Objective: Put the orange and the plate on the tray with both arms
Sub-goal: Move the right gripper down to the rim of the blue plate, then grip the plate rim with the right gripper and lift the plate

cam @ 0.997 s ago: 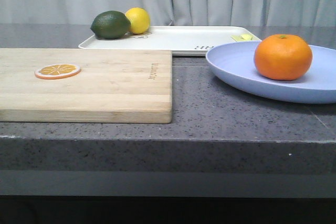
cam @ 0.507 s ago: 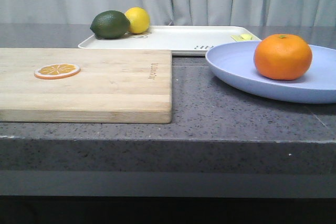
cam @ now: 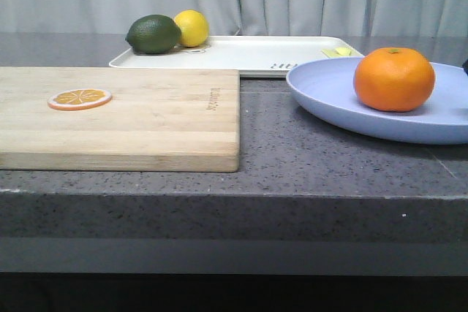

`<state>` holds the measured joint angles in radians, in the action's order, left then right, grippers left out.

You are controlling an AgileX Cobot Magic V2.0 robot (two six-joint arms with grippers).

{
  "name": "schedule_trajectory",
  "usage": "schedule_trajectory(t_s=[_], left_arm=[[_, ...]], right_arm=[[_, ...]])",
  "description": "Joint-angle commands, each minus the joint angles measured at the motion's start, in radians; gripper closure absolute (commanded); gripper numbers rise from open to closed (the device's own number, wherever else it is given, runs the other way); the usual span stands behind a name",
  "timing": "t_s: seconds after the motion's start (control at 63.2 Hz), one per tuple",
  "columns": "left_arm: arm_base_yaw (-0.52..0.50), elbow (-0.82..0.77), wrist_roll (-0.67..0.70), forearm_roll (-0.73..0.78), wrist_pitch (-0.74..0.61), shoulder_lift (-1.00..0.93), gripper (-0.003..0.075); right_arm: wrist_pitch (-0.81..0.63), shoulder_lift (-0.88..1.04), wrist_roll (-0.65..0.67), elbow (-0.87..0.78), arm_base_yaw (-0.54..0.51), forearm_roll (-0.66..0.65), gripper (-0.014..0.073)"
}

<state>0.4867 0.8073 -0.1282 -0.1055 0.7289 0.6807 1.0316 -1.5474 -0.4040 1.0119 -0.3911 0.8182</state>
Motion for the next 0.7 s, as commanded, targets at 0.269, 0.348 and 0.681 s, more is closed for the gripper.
schedule_trajectory(t_s=[0.269, 0.348, 0.681], left_arm=[[-0.002, 0.028, 0.014, -0.01, -0.074, -0.002, 0.0047], [-0.002, 0.028, 0.014, -0.01, -0.074, -0.002, 0.0047], [-0.002, 0.028, 0.014, -0.01, -0.074, -0.002, 0.0048]], right_arm=[[-0.007, 0.014, -0.015, 0.031, 0.0, 0.057, 0.0421], [-0.009, 0.0, -0.003, 0.031, 0.0, 0.057, 0.0463], [-0.022, -0.014, 0.005, 0.031, 0.0, 0.057, 0.0547]])
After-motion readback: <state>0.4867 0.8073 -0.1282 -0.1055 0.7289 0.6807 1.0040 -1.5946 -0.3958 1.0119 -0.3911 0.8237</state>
